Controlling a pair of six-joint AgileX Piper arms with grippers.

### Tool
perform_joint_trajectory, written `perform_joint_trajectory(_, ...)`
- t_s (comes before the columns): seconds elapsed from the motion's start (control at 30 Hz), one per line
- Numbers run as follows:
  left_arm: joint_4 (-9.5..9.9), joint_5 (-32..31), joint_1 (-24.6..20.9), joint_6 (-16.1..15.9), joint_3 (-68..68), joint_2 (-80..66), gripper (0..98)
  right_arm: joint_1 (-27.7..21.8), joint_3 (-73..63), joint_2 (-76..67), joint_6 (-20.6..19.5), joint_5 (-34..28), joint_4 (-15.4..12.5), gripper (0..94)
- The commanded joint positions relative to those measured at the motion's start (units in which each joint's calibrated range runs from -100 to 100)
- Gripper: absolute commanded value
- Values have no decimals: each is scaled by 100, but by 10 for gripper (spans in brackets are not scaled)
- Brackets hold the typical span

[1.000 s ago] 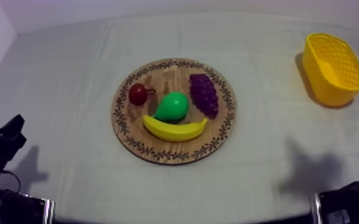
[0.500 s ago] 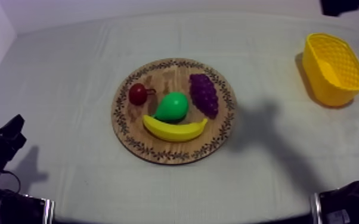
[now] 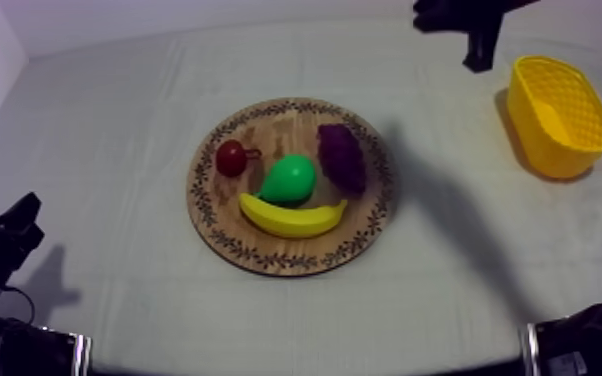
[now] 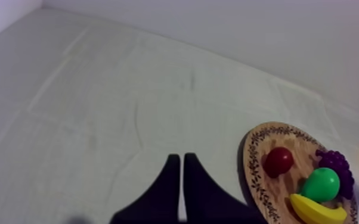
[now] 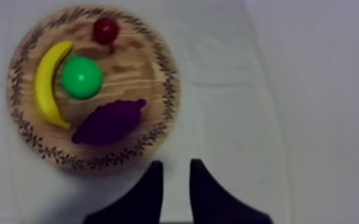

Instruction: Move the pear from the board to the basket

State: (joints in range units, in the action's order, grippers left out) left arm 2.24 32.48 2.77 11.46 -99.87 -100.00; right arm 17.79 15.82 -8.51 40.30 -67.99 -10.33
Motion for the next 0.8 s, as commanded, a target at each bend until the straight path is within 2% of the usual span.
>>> perform_joint_trajectory(0.0,-2,1,1,2,-2,0,1,17,-37,310,601,21,-63,266)
perform_joint_trajectory(0.23,-2,1,1,2,-2,0,1,137,-103,918,732,241,-14,504)
perform_joint_trajectory(0.43,-2,1,1,3,-2,0,1,197,-134,1240,796,403,-97,644)
perform_joint_trajectory(0.57,-2,1,1,3,-2,0,1,276,-159,1487,811,579,-136,697)
perform_joint_trajectory(0.77,-2,1,1,2,-2,0,1,519,-258,1908,810,682,-141,718)
